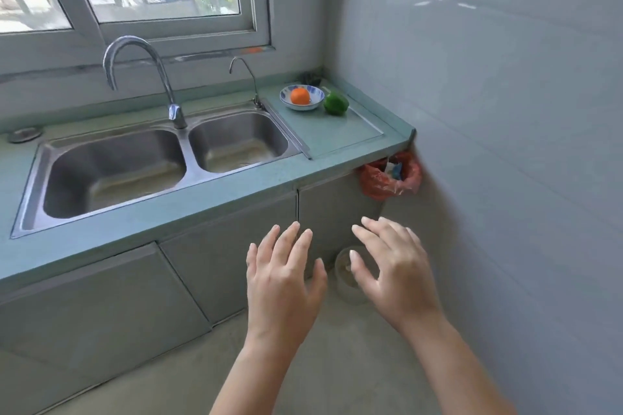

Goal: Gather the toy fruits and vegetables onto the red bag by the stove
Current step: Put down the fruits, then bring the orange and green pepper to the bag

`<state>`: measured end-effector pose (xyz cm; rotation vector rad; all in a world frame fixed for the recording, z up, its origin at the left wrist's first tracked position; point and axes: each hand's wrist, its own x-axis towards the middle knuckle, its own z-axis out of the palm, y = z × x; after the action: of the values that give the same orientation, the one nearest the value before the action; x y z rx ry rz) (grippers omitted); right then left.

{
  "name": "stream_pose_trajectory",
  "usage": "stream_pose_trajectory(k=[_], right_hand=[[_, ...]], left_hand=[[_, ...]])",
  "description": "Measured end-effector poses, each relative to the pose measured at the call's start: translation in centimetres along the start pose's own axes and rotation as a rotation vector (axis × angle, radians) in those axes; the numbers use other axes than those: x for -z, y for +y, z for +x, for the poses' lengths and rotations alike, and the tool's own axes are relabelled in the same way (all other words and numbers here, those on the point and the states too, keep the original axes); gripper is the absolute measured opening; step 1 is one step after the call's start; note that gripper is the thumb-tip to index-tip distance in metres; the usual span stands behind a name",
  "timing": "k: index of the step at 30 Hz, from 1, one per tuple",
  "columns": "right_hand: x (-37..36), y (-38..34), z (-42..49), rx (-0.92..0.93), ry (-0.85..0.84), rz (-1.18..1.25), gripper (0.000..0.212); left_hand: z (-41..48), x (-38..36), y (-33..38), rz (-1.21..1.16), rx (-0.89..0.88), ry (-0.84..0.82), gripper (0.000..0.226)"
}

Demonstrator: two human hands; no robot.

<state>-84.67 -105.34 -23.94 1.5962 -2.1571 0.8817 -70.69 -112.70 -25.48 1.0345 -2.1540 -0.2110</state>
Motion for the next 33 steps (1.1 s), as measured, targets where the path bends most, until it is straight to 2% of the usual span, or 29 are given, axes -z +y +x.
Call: stream_pose_trajectory(k=[6,18,25,33], right_hand=[[-7.1,-1.6,10.4,0.017,0.015,0.047,0.038],[-15.8,2.8,19.9,-0.015,0.016,0.063,0.039],[-22.3,8.2,29.9,-0.010,-0.040,0.088,0.040],[-26.8,17.8,40.2,-0.100,-0.046,0.031,0.043]], left_hand=[[9.1,-1.5,-6.6,0.028,0.036,0.058,0.043],[19.0,-8.8,-11.3,0.064,-0.027,-0.018,0.040],[29.2,-15.6,-14.0,0.100,-0.051,-0.009,0.038],[43.4,-24.7,-13.8,0.107,-0.080,-0.083,0.042]])
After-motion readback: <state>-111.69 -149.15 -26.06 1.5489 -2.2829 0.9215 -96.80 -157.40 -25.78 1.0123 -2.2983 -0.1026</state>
